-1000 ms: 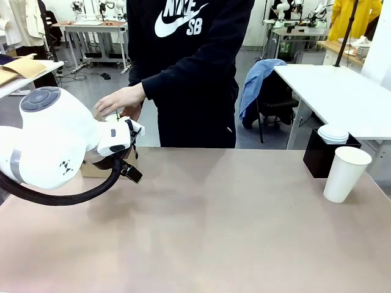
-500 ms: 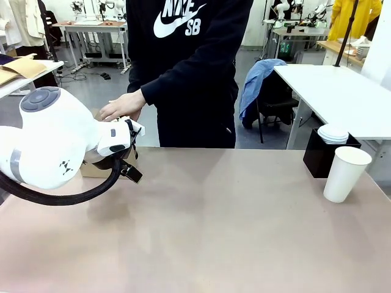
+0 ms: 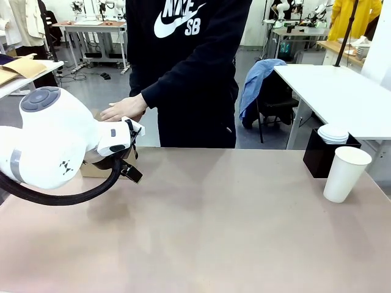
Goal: Pour a drink into a cup and package it in a carrier.
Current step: Pick up the 600 ml Paper Cup and place it in the middle top area of the table.
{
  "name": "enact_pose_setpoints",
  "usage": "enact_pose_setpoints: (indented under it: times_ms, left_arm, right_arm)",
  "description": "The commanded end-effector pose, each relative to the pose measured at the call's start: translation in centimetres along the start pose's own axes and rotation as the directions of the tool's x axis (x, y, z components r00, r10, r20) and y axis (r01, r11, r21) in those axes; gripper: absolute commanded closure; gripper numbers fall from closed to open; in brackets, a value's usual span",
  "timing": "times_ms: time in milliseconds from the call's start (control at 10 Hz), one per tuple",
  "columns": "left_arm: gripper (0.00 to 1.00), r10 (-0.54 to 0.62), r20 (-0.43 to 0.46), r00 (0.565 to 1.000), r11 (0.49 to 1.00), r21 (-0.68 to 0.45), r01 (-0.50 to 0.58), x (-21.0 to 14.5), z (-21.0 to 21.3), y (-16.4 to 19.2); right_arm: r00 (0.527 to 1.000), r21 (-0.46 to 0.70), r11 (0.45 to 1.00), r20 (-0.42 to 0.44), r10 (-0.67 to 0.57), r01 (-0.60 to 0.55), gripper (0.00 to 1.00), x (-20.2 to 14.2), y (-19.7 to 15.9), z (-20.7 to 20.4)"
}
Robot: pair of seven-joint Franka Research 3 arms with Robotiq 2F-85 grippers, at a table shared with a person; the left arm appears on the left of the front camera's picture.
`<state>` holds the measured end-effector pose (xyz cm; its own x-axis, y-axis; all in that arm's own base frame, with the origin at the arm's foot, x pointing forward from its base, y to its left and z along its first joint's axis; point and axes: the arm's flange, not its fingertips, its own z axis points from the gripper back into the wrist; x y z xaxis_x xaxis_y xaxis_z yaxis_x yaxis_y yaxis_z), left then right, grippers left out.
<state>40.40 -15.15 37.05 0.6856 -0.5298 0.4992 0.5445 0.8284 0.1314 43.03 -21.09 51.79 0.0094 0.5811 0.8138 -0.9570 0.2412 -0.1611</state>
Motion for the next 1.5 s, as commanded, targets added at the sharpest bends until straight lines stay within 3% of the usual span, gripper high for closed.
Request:
enact_pose_setpoints:
  times_ms: [0, 300, 700, 900, 1100, 1400]
  left_arm:
    - [0.00, 0.000, 0.000, 1.000, 1.000, -0.001, 0.000, 0.0, 0.0, 0.0]
    - [0.00, 0.000, 0.000, 1.000, 1.000, -0.001, 0.000, 0.0, 0.0, 0.0]
    - [0.00, 0.000, 0.000, 1.000, 1.000, -0.001, 0.000, 0.0, 0.0, 0.0]
    - [0.00, 0.000, 0.000, 1.000, 1.000, -0.001, 0.000, 0.0, 0.0, 0.0]
    - [0.00, 0.000, 0.000, 1.000, 1.000, -0.001, 0.000, 0.0, 0.0, 0.0]
    - [0.00, 0.000, 0.000, 1.000, 1.000, -0.001, 0.000, 0.0, 0.0, 0.0]
  right_arm:
    - [0.973, -0.083, 0.994, 0.224, -0.056, 0.077, 0.00, -5.6, -0.5, -1.5]
    - [0.910, -0.131, 0.988, 0.414, -0.023, 0.084, 0.00, -12.6, 0.8, -3.9]
    - [0.864, -0.063, 0.983, 0.488, -0.121, 0.173, 0.00, -20.4, 0.5, -9.3]
    - [0.856, -0.019, 0.983, 0.496, -0.148, 0.180, 0.00, -21.8, 0.8, -11.4]
    - [0.848, -0.033, 0.965, 0.486, -0.211, 0.259, 0.00, -20.9, 0.0, -11.8]
    - [0.862, -0.001, 0.978, 0.472, -0.183, 0.208, 0.00, -22.3, 1.2, -12.5]
